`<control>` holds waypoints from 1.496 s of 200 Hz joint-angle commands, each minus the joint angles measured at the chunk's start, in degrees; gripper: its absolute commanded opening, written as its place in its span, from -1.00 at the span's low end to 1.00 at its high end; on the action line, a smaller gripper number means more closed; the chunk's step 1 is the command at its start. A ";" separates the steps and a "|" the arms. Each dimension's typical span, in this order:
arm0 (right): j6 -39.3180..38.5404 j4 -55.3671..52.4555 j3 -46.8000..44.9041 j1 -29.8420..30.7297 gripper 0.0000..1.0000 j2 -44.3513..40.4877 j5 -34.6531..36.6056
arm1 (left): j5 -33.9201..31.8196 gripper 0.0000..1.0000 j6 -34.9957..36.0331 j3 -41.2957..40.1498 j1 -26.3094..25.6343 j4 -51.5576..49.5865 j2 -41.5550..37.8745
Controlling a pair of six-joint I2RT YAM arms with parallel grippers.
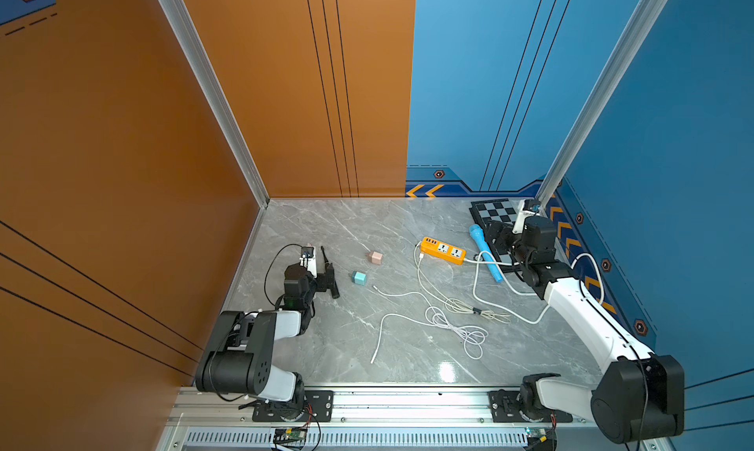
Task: Charge the electric toothbrush
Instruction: Pick up the charging cable from the center of the board.
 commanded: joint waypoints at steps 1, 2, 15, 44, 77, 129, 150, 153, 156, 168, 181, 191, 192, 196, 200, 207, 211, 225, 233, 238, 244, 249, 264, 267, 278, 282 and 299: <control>2.22 -12.03 0.83 3.87 0.95 2.52 -9.47 | -15.95 0.96 -6.36 10.84 -6.78 -24.70 -9.47; 2.24 -12.14 0.91 4.06 0.95 2.55 -9.69 | -16.04 0.96 -6.97 11.46 -7.11 -25.62 -9.72; 2.57 -12.76 2.05 6.49 0.95 3.52 -10.92 | -17.94 0.93 -13.03 16.44 -13.78 -36.60 -12.23; 3.23 -13.25 3.88 9.53 0.96 5.46 -12.42 | -17.82 0.89 -21.43 26.37 -30.70 -58.06 -11.89; 4.41 -13.28 3.81 9.62 0.96 6.02 -12.68 | -17.33 0.75 -30.69 30.89 -45.29 -78.66 -12.66; 4.81 -13.00 3.39 9.80 0.96 6.36 -11.83 | -5.16 0.55 -48.13 26.90 -56.14 -92.36 -13.88; 4.85 -13.12 3.12 9.82 0.96 6.72 -11.97 | -2.20 0.47 -49.93 24.10 -56.79 -92.30 -13.17; 4.81 -13.20 3.06 9.79 0.96 6.72 -11.93 | -1.89 0.45 -49.94 23.78 -56.89 -92.25 -12.87; 4.76 -13.28 2.96 9.80 0.96 6.72 -11.92 | -1.63 0.44 -49.94 23.59 -56.92 -92.25 -12.52; 4.64 -13.38 2.70 9.81 0.96 6.68 -11.69 | -0.56 0.36 -49.76 23.01 -57.42 -91.97 -10.71; 4.66 -13.64 2.71 9.82 0.96 6.55 -11.23 | 0.07 0.26 -48.00 23.09 -58.85 -91.69 -8.57; 4.59 -13.72 2.62 9.79 0.96 6.56 -10.92 | 0.64 0.22 -46.84 23.29 -59.35 -91.52 -7.24; 4.57 -13.69 2.60 9.79 0.96 6.55 -10.90 | 0.70 0.22 -46.72 23.31 -59.41 -91.50 -7.15; 4.55 -13.67 2.55 9.79 0.96 6.64 -10.79 | 0.86 0.20 -46.41 23.26 -59.52 -91.22 -6.68; 4.63 -13.67 2.57 9.79 0.96 6.70 -10.58 | 1.11 0.18 -46.06 23.17 -59.54 -90.77 -6.32; 4.63 -13.69 2.72 9.83 0.96 6.90 -10.40 | 1.58 0.15 -45.75 22.60 -59.55 -89.57 -5.80; 4.63 -13.71 2.74 9.85 0.96 7.04 -10.32 | 1.85 0.13 -45.73 22.17 -59.55 -88.70 -5.55; 4.72 -13.67 2.88 9.82 0.96 7.25 -10.19 | 2.73 0.08 -45.82 20.76 -59.41 -85.80 -4.32; 4.72 -13.72 2.86 9.79 0.96 7.20 -10.21 | 2.77 0.06 -45.66 20.46 -59.43 -85.06 -3.29; 4.72 -13.70 2.93 9.82 0.96 7.20 -10.17 | 2.56 0.03 -45.34 20.43 -59.47 -84.69 -2.73; 4.68 -13.78 2.84 9.81 0.96 7.09 -10.09 | 2.36 0.01 -44.83 20.43 -59.47 -84.19 -1.91; 4.63 -13.73 2.84 9.83 0.96 6.99 -9.97 | 2.23 -0.01 -44.34 20.49 -59.46 -83.65 -1.29; 4.39 -13.91 2.84 9.74 0.96 7.07 -9.83 | 2.63 -0.04 -43.37 20.04 -59.36 -81.08 0.38; 4.31 -13.90 2.83 9.71 0.96 7.02 -9.86 | 2.80 -0.05 -43.36 19.83 -59.37 -80.50 0.71; 3.95 -14.04 2.87 9.55 0.96 7.08 -9.64 | 3.61 -0.09 -43.36 19.02 -59.32 -78.82 2.35; 3.85 -14.05 2.92 9.50 0.96 7.19 -9.49 | 3.79 -0.11 -43.36 18.87 -59.33 -78.43 2.98; 3.84 -14.42 2.92 9.03 0.96 7.34 -9.51 | 4.01 -0.19 -42.77 18.94 -59.71 -78.13 4.76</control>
